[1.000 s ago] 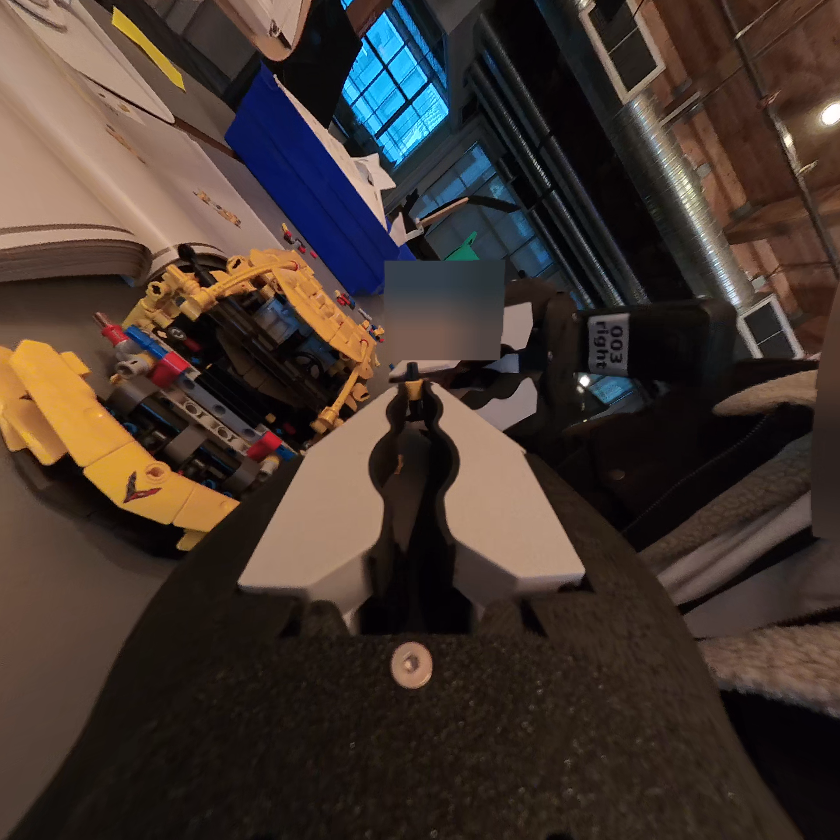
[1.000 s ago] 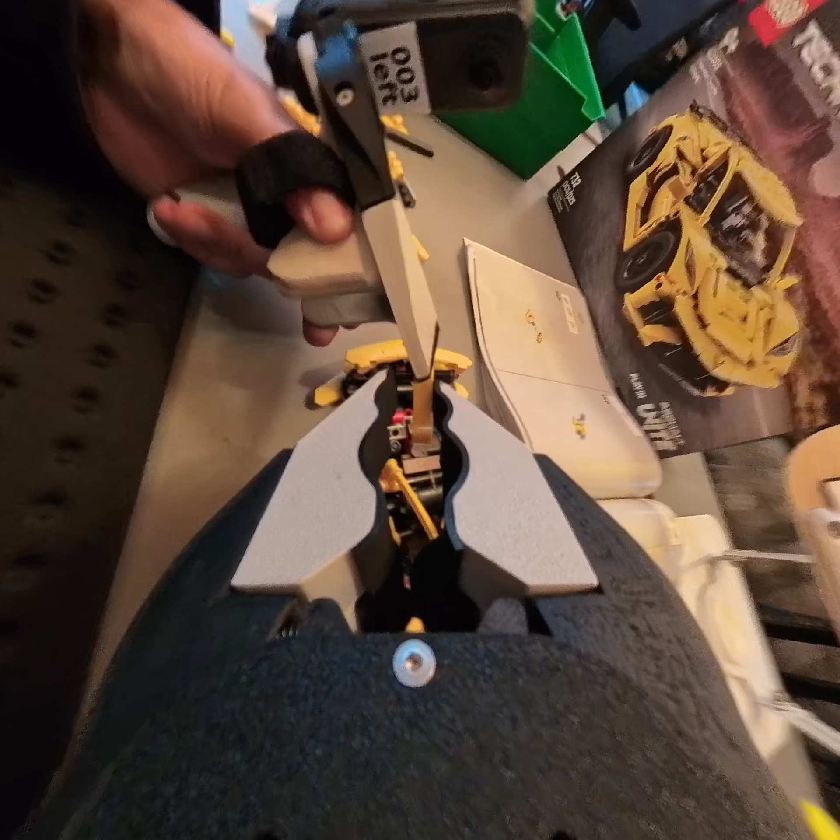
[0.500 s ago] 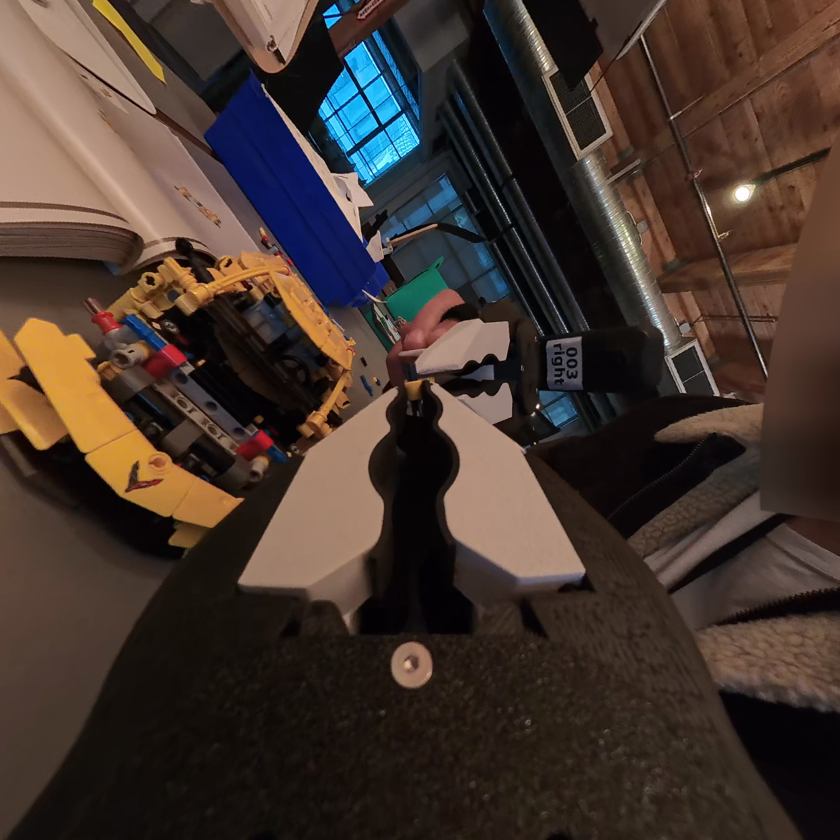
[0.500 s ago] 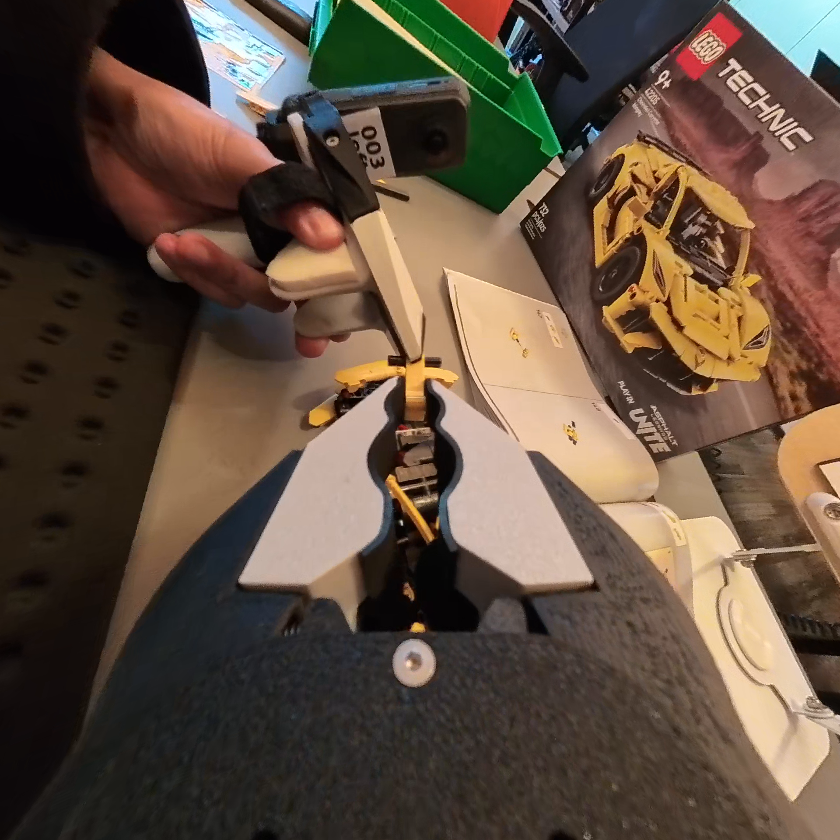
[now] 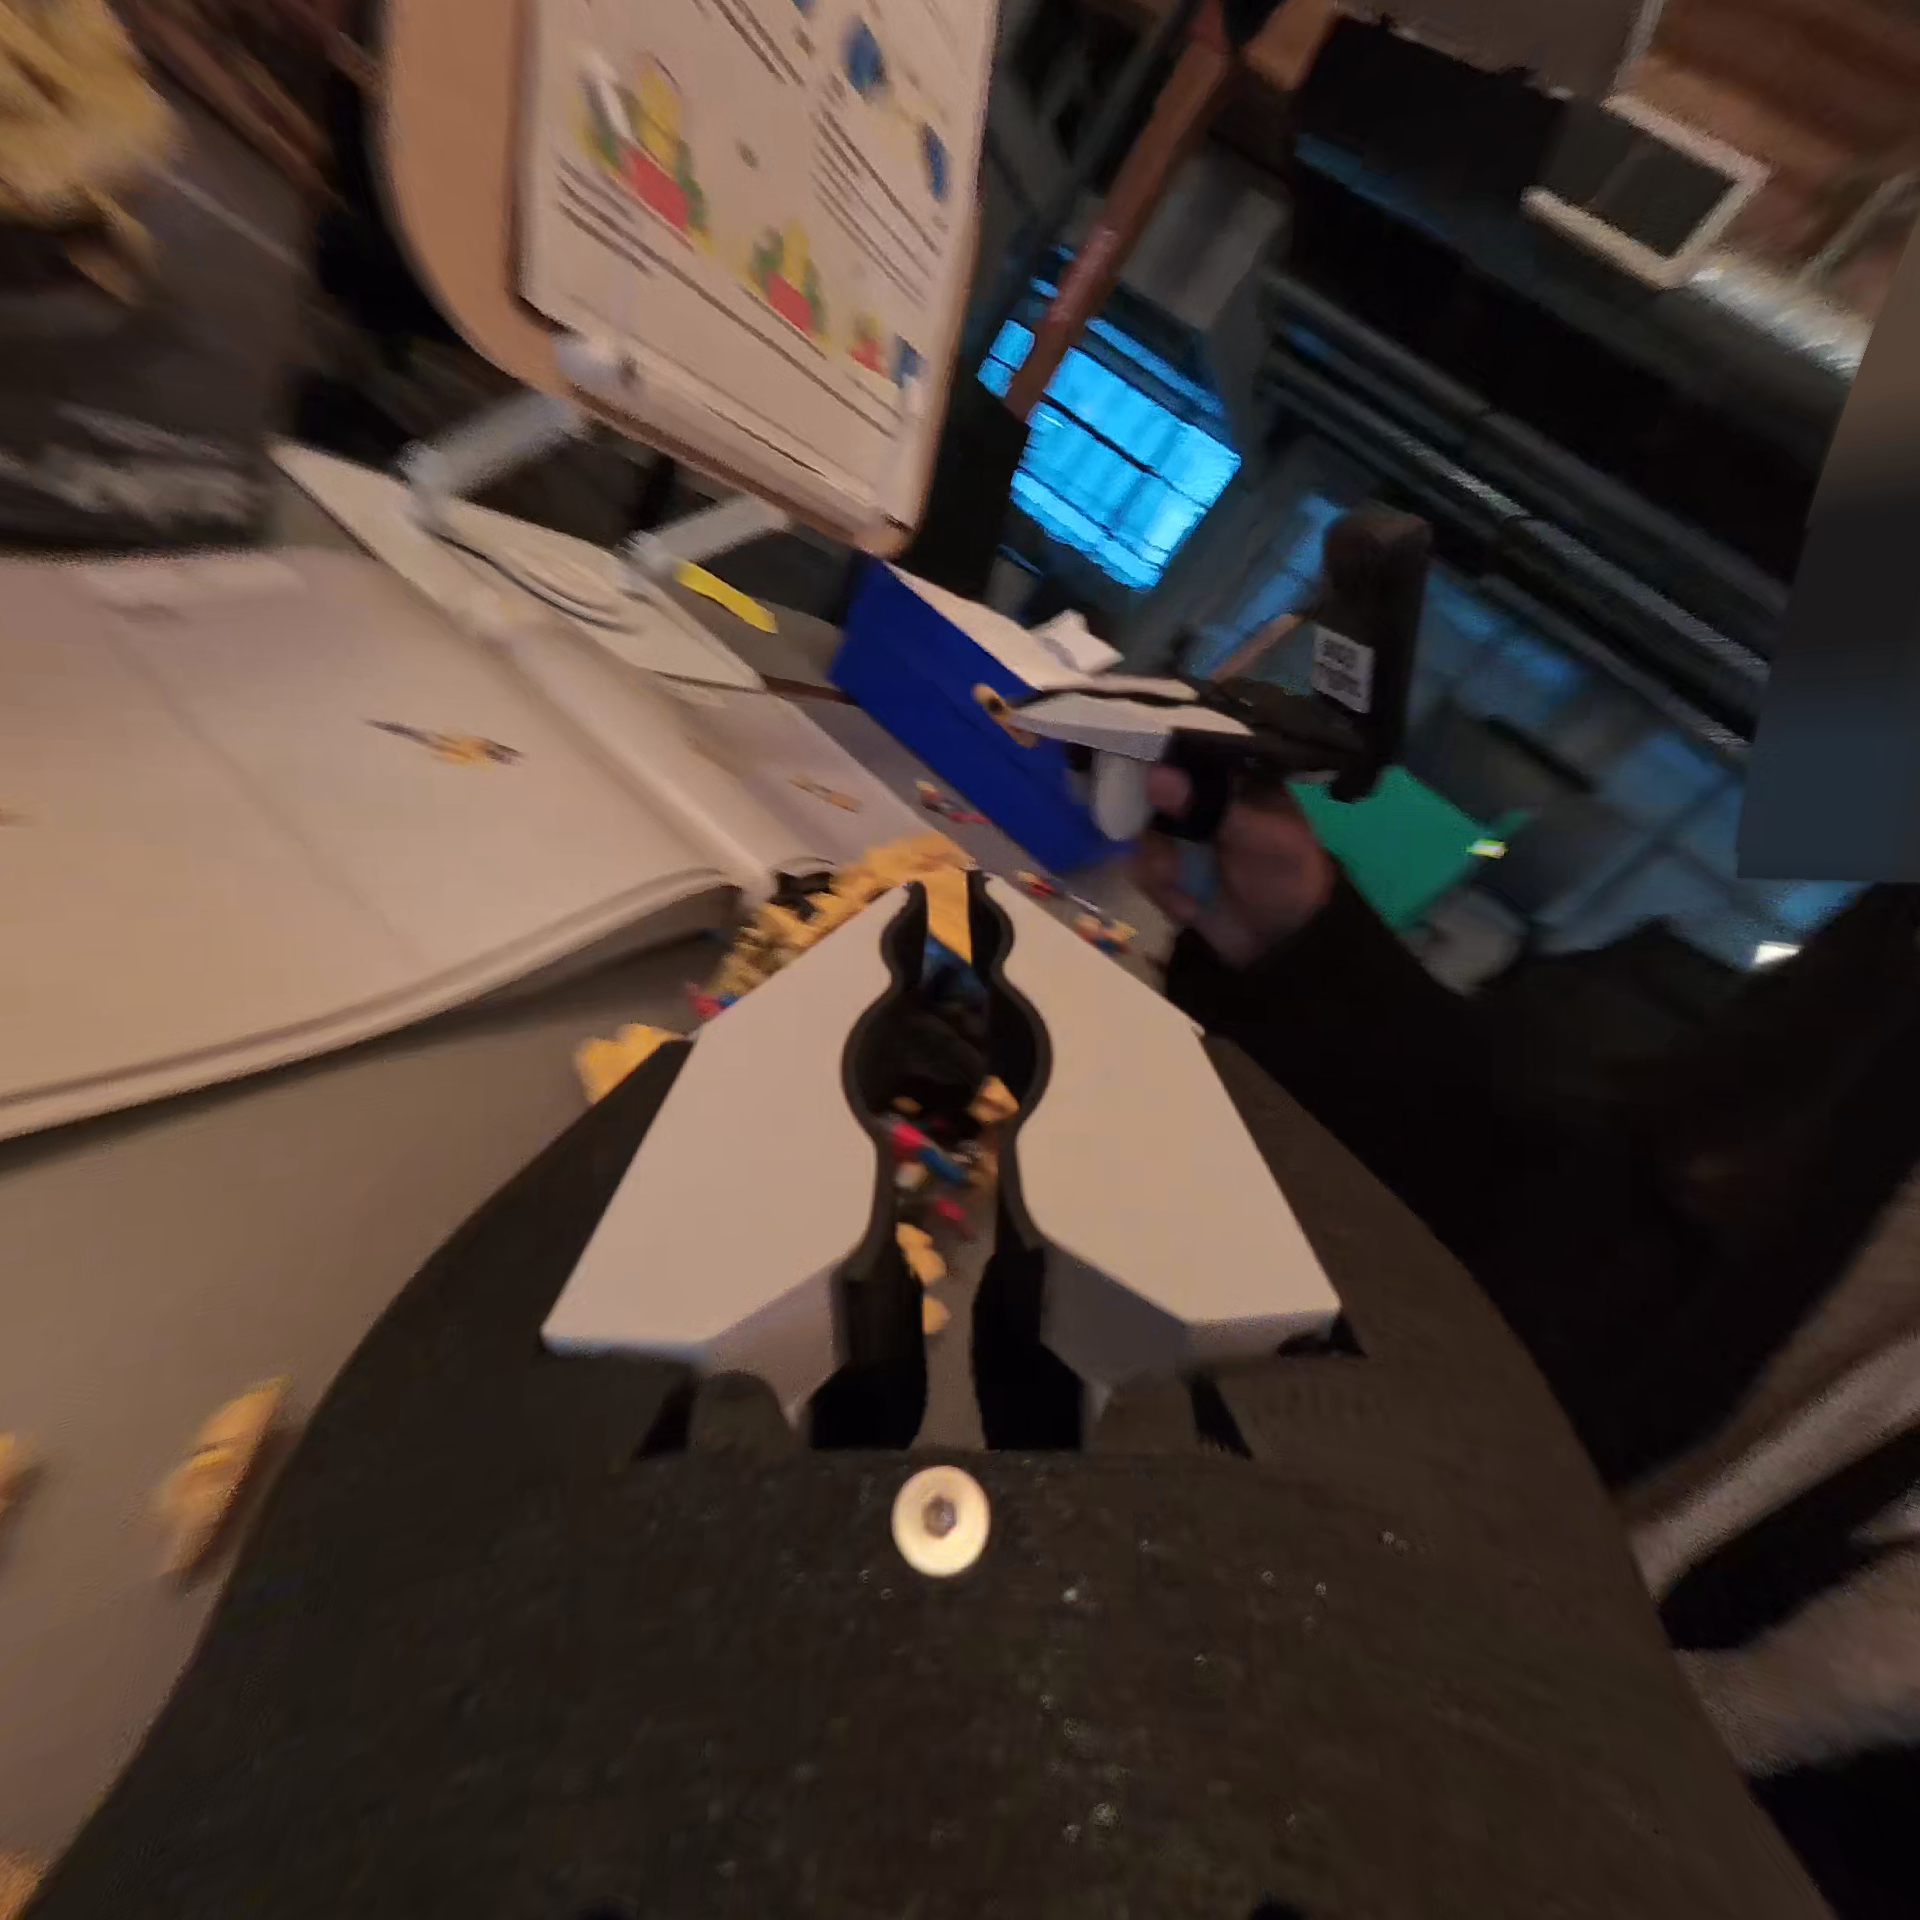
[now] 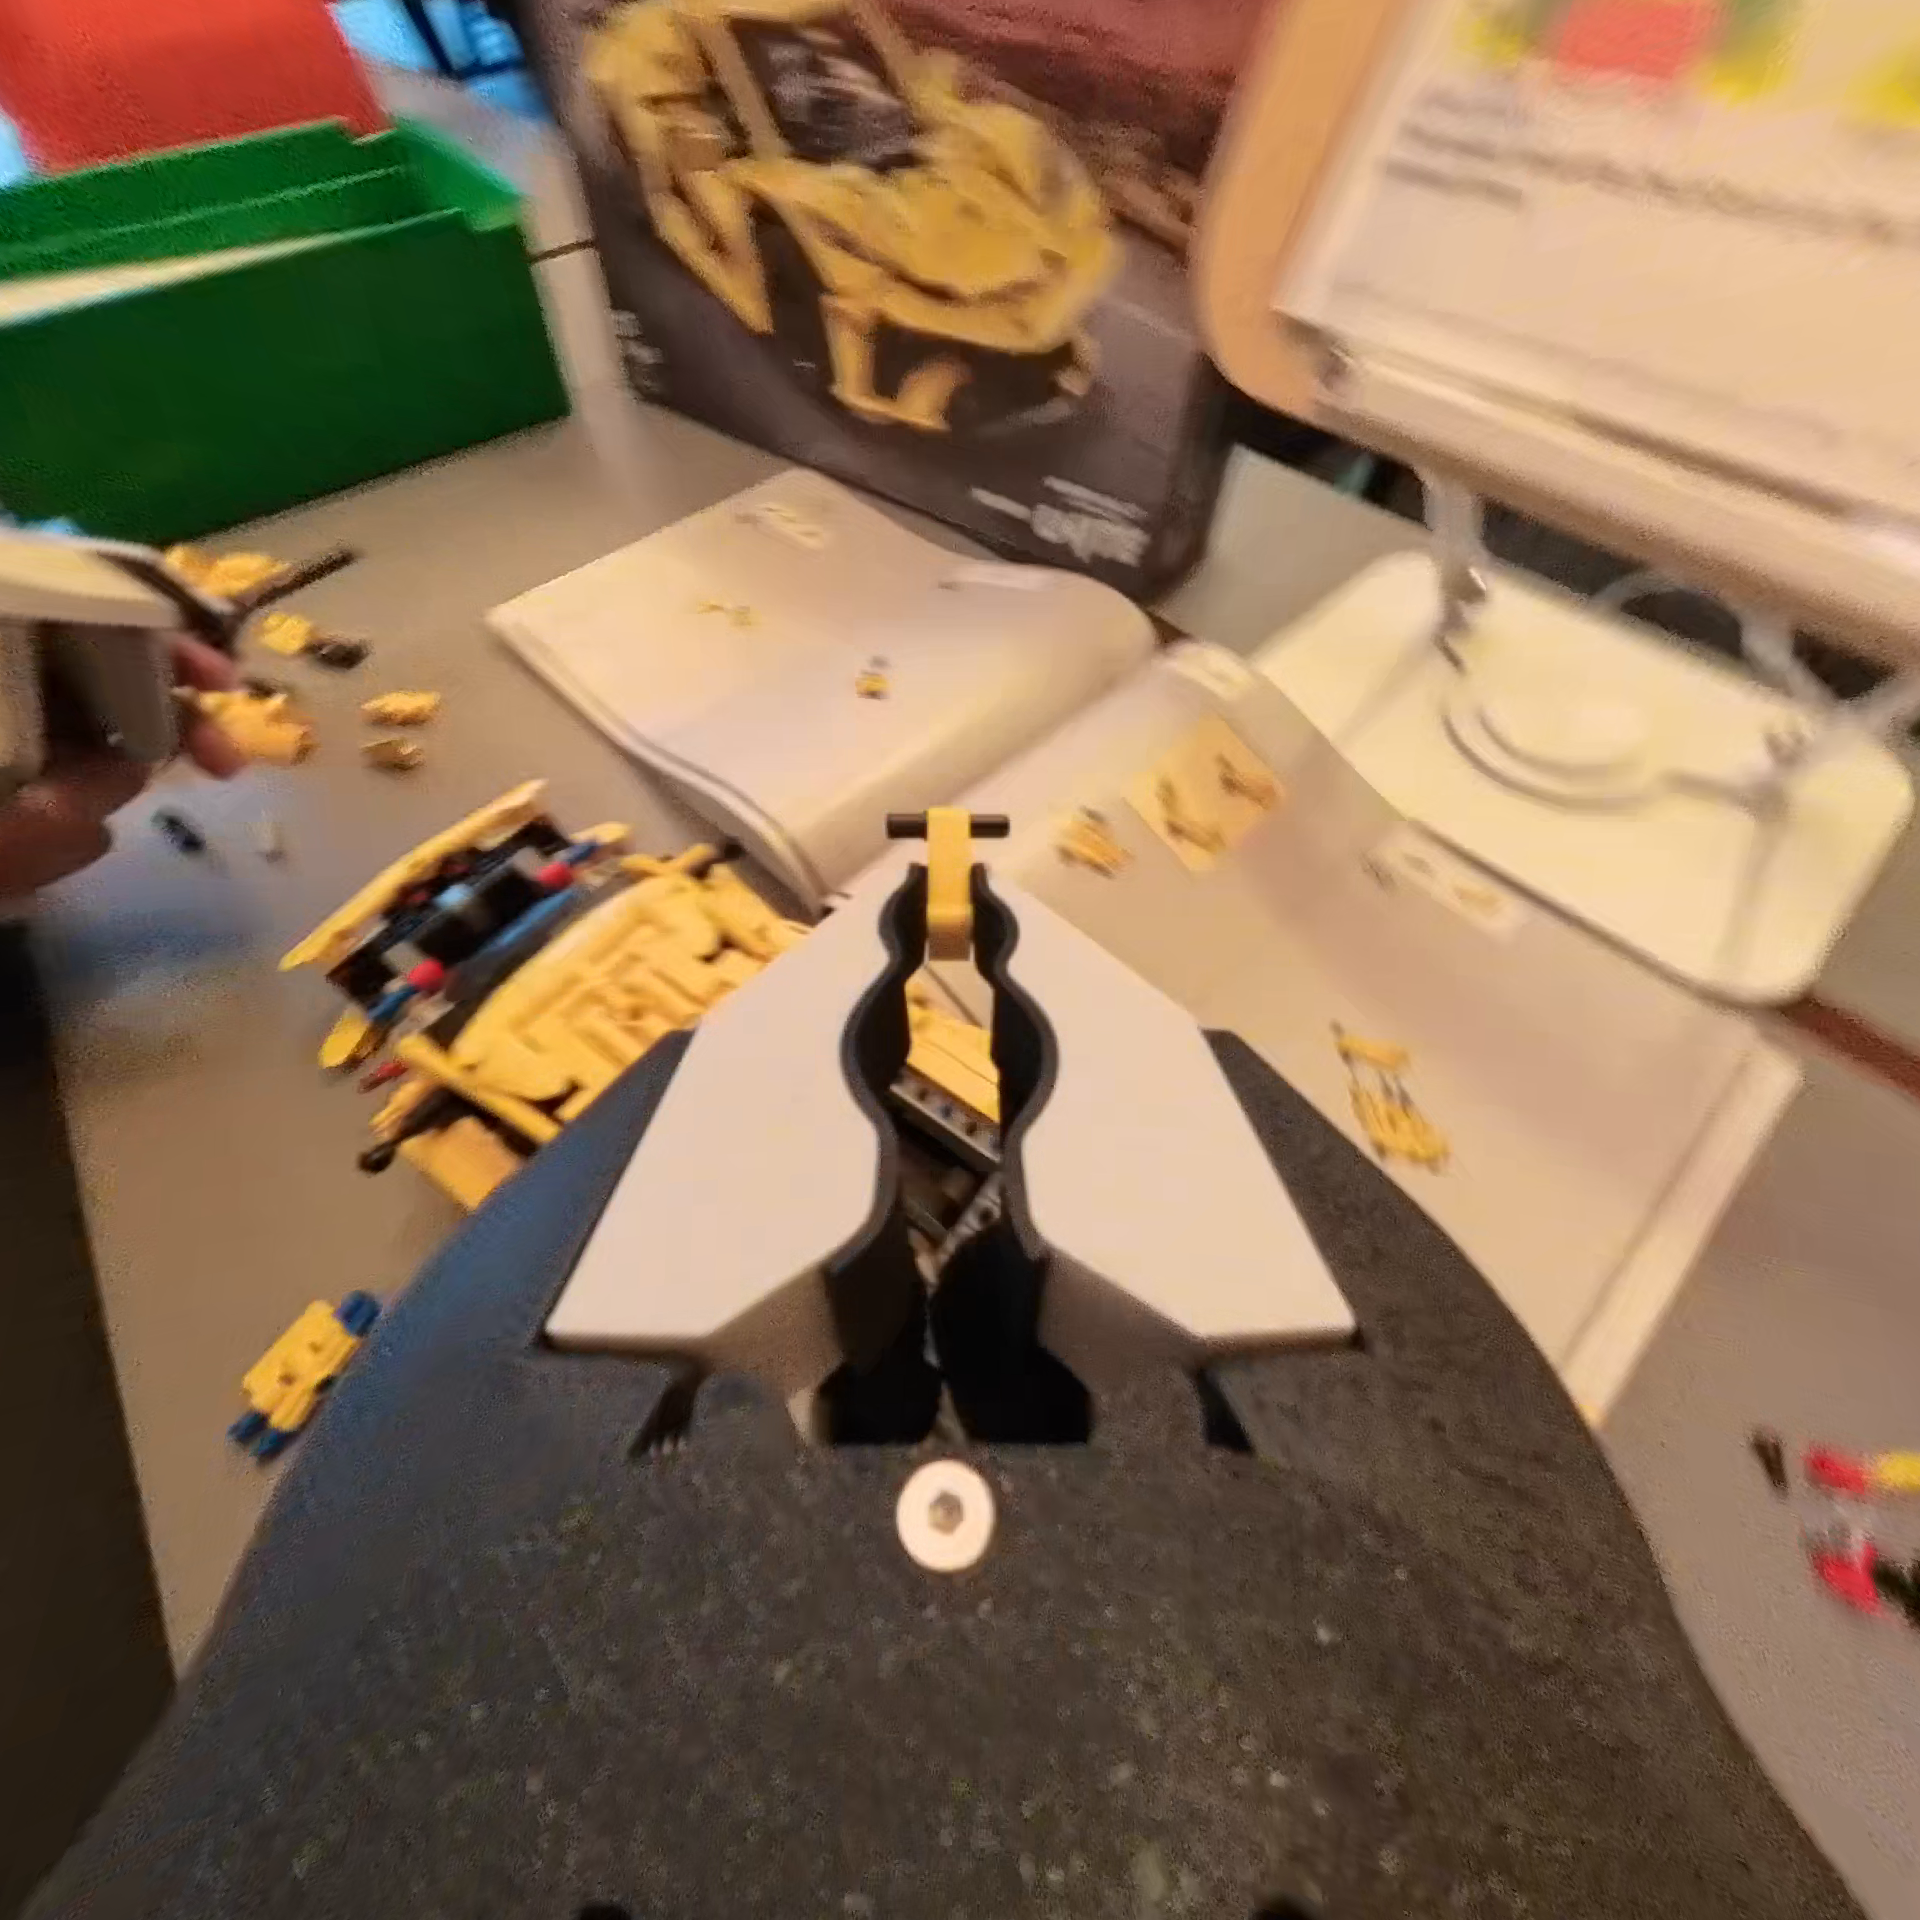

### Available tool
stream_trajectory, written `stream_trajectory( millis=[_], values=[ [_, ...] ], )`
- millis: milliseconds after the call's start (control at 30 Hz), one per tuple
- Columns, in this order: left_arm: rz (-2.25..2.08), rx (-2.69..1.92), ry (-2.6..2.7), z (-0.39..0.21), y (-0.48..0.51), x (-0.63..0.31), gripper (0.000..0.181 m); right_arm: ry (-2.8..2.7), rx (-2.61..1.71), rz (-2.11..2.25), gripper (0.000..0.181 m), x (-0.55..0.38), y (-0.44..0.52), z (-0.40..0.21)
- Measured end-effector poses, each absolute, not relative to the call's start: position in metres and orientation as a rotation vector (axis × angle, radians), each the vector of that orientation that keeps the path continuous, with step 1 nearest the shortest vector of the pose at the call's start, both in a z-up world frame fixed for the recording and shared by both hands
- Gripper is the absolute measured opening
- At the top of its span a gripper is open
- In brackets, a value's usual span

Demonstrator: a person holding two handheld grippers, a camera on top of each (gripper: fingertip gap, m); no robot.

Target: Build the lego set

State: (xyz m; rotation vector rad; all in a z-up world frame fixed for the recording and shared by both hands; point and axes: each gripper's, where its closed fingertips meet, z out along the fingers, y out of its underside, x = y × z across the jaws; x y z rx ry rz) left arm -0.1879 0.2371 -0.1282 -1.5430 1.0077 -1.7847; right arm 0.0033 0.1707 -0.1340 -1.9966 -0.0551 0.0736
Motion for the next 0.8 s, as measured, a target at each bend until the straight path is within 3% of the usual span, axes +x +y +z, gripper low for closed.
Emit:
stream_trajectory(
  millis=[200, 800],
  values=[
    [-1.736, -1.541, 0.885, -0.124, 0.267, -0.196, 0.007, 0.255, -2.032, 0.245, 0.007, 0.048, 0.159, -0.158],
    [-1.915, -1.601, 0.897, -0.128, 0.257, -0.184, 0.007, 0.31, -2.027, 0.308, 0.007, 0.05, 0.163, -0.172]
  ],
)
